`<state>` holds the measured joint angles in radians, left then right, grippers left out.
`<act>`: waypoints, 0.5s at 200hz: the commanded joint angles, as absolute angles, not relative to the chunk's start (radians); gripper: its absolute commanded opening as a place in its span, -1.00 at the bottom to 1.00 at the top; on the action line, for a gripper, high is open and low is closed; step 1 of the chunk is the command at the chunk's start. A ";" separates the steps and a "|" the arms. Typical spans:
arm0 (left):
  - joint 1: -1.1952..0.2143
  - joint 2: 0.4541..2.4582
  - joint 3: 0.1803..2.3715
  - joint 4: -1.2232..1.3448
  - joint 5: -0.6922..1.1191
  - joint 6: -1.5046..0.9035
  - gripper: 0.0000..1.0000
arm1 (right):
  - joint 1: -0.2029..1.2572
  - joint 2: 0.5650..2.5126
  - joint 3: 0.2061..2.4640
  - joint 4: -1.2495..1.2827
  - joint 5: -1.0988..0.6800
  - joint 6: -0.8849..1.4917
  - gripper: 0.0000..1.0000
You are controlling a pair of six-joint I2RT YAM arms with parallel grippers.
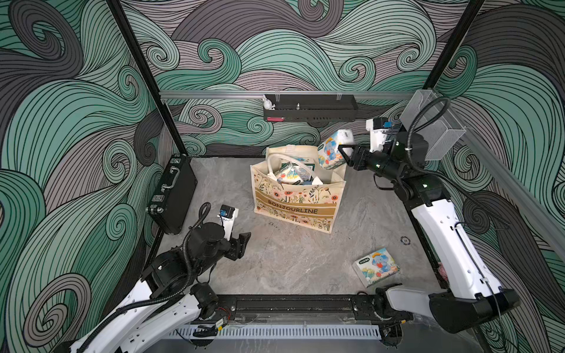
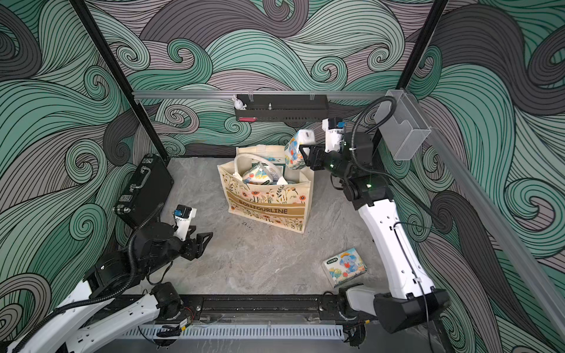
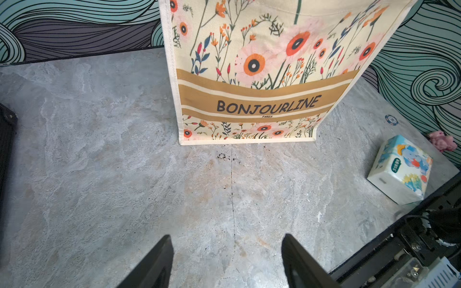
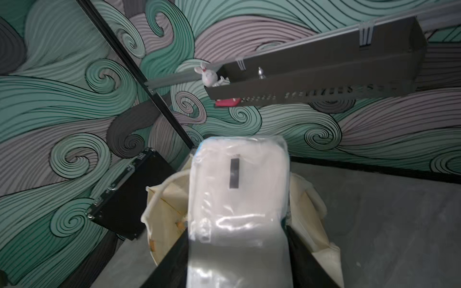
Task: Put tissues into the canvas bag
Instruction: Place the pack of facial tissues in the canvas bag.
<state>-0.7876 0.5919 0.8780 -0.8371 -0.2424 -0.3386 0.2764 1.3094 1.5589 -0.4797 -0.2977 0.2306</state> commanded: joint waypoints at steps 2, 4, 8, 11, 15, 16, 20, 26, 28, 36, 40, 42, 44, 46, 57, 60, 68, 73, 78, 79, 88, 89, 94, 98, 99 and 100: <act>-0.783 0.597 0.878 -0.834 -0.242 -0.325 0.42 | 0.299 1.324 1.562 -0.588 -0.190 0.129 0.12; -0.784 0.597 0.879 -0.834 -0.242 -0.325 0.42 | 0.299 1.327 1.563 -0.591 -0.183 0.126 0.12; -0.784 0.600 0.879 -0.833 -0.241 -0.324 0.41 | 0.302 1.331 1.564 -0.603 -0.167 0.119 0.12; -0.784 0.603 0.879 -0.835 -0.241 -0.325 0.41 | 0.304 1.335 1.566 -0.616 -0.151 0.115 0.12; -0.784 0.605 0.879 -0.835 -0.240 -0.324 0.41 | 0.310 1.336 1.568 -0.624 -0.120 0.104 0.13; -0.783 0.605 0.879 -0.834 -0.240 -0.324 0.41 | 0.311 1.335 1.568 -0.627 -0.112 0.100 0.13; -0.784 0.607 0.880 -0.836 -0.241 -0.325 0.42 | 0.319 1.335 1.569 -0.641 -0.075 0.092 0.13; -0.784 0.607 0.879 -0.836 -0.239 -0.325 0.42 | 0.333 1.331 1.570 -0.653 -0.010 0.066 0.13; -0.784 0.607 0.879 -0.836 -0.240 -0.326 0.42 | 0.338 1.330 1.571 -0.657 0.011 0.058 0.13; -0.784 0.606 0.880 -0.836 -0.242 -0.326 0.42 | 0.367 1.322 1.574 -0.670 0.095 0.029 0.14; -0.783 0.605 0.878 -0.836 -0.241 -0.327 0.41 | 0.382 1.323 1.577 -0.676 0.130 0.016 0.14; -0.784 0.604 0.878 -0.835 -0.242 -0.327 0.41 | 0.391 1.322 1.580 -0.679 0.150 0.012 0.15; -0.783 0.604 0.878 -0.835 -0.242 -0.328 0.41 | 0.395 1.323 1.584 -0.686 0.164 0.003 0.15; -0.784 0.603 0.878 -0.835 -0.241 -0.327 0.41 | 0.402 1.325 1.588 -0.691 0.178 -0.004 0.15; -0.784 0.603 0.877 -0.833 -0.242 -0.327 0.41 | 0.434 1.339 1.620 -0.735 0.231 -0.034 0.17; -0.784 0.603 0.876 -0.833 -0.242 -0.327 0.41 | 0.441 1.343 1.630 -0.749 0.241 -0.041 0.18; -0.784 0.605 0.876 -0.834 -0.242 -0.325 0.42 | 0.464 1.355 1.652 -0.777 0.269 -0.059 0.19; -0.783 0.606 0.877 -0.833 -0.239 -0.325 0.42 | 0.477 1.360 1.663 -0.792 0.283 -0.068 0.20; -0.784 0.607 0.877 -0.834 -0.240 -0.325 0.41 | 0.488 1.362 1.672 -0.810 0.289 -0.073 0.21; -0.784 0.606 0.877 -0.834 -0.240 -0.325 0.42 | 0.490 1.362 1.673 -0.812 0.290 -0.073 0.21; -0.783 0.609 0.877 -0.833 -0.240 -0.325 0.41 | 0.501 1.358 1.682 -0.829 0.284 -0.071 0.21; -0.783 0.609 0.877 -0.833 -0.240 -0.326 0.41 | 0.501 1.357 1.682 -0.831 0.282 -0.071 0.21; -0.784 0.609 0.878 -0.833 -0.240 -0.325 0.42 | 0.503 1.351 1.684 -0.837 0.276 -0.067 0.21; -0.783 0.608 0.878 -0.833 -0.239 -0.326 0.42 | 0.506 1.346 1.684 -0.843 0.270 -0.063 0.20; -0.784 0.609 0.878 -0.833 -0.238 -0.326 0.41 | 0.506 1.344 1.685 -0.845 0.269 -0.062 0.20; -0.784 0.608 0.878 -0.834 -0.238 -0.326 0.41 | 0.507 1.342 1.685 -0.846 0.266 -0.062 0.20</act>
